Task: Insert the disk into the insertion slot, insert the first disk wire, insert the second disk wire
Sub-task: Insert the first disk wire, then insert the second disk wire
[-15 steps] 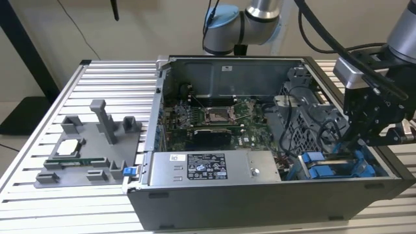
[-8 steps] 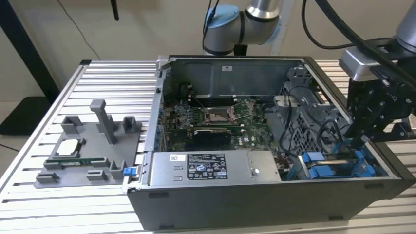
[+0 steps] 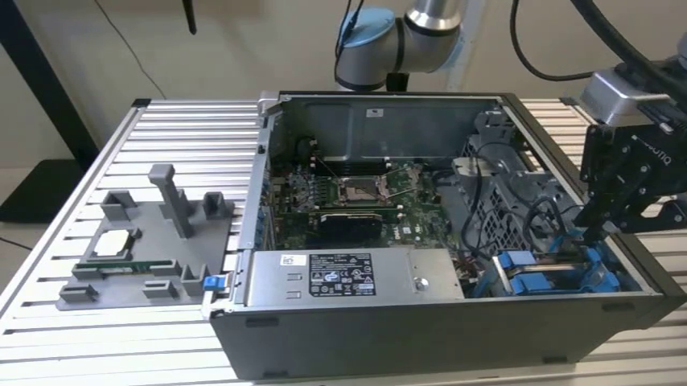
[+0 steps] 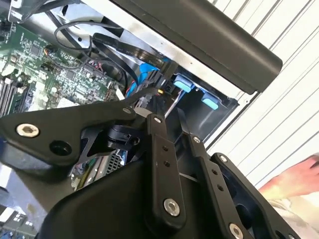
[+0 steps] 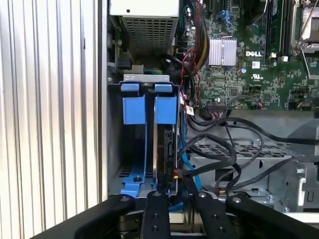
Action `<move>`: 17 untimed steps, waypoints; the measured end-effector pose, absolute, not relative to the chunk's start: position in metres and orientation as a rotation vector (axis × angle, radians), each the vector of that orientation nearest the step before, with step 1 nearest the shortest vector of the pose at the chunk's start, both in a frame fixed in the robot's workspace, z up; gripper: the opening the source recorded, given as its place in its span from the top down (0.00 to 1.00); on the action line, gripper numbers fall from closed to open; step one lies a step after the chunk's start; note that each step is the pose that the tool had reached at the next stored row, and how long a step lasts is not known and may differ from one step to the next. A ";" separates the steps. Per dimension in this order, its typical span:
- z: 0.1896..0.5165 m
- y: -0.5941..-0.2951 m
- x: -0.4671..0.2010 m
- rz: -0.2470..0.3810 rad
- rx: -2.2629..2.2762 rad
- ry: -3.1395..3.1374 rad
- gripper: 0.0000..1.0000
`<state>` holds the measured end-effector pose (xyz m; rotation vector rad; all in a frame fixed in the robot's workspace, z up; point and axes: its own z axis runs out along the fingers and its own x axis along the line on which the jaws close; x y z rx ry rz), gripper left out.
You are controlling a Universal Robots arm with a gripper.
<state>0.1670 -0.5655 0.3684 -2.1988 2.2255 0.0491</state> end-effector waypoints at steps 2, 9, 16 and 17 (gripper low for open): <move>0.369 -0.565 0.171 0.067 -2.206 2.234 0.00; 0.369 -0.565 0.185 0.131 -2.232 2.262 0.00; 0.369 -0.565 0.199 0.194 -2.256 2.288 0.00; 0.369 -0.565 0.200 0.198 -2.258 2.290 0.00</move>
